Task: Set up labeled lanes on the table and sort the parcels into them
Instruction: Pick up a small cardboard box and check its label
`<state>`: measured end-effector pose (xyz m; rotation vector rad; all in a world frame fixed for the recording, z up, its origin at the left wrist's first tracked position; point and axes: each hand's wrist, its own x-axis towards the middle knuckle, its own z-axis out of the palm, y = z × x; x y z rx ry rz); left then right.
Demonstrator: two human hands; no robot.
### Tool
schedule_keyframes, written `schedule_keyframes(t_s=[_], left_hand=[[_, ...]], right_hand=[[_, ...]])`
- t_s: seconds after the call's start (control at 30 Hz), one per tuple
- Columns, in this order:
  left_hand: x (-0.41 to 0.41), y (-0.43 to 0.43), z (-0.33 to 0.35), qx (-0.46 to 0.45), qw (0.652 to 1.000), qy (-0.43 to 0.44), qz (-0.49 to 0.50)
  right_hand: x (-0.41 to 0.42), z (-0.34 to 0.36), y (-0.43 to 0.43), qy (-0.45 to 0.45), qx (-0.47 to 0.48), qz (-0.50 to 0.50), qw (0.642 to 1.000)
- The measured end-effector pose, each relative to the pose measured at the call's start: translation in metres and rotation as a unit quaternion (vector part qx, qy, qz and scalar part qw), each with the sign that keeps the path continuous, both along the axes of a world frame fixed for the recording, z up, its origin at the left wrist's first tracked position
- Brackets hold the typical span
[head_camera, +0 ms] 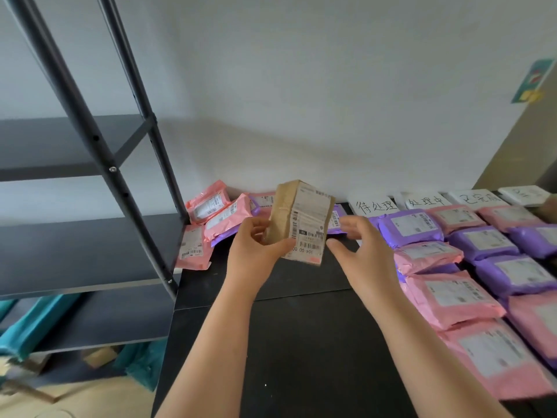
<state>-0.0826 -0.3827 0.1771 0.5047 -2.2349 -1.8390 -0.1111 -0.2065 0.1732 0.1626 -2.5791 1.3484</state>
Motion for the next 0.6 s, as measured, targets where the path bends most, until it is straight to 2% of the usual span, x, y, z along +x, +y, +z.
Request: schedule_keyframes(t_s=[0.1, 0.17, 0.23, 0.37, 0.47, 0.6], left_hand=[[0.001, 0.002, 0.008, -0.178, 0.984, 0.011, -0.022], [0.0, 0.008, 0.009, -0.279, 0.959, 0.03, -0.033], [-0.001, 0.019, 0.009, -0.365, 0.928, 0.054, -0.05], [-0.004, 0.044, 0.009, -0.484, 0.859, 0.141, -0.091], [-0.004, 0.059, 0.011, -0.542, 0.815, 0.172, -0.116], [-0.003, 0.071, 0.012, -0.55, 0.803, 0.184, -0.133]], right_hand=[[-0.008, 0.018, 0.012, 0.134, 0.111, 0.008, 0.985], [-0.012, 0.026, 0.02, 0.181, 0.18, 0.036, 0.966], [-0.015, 0.032, 0.029, 0.19, 0.254, 0.08, 0.945], [-0.02, 0.03, 0.045, 0.128, 0.394, 0.153, 0.897], [-0.024, 0.023, 0.055, 0.112, 0.408, 0.152, 0.893], [-0.022, 0.018, 0.066, 0.136, 0.356, 0.127, 0.916]])
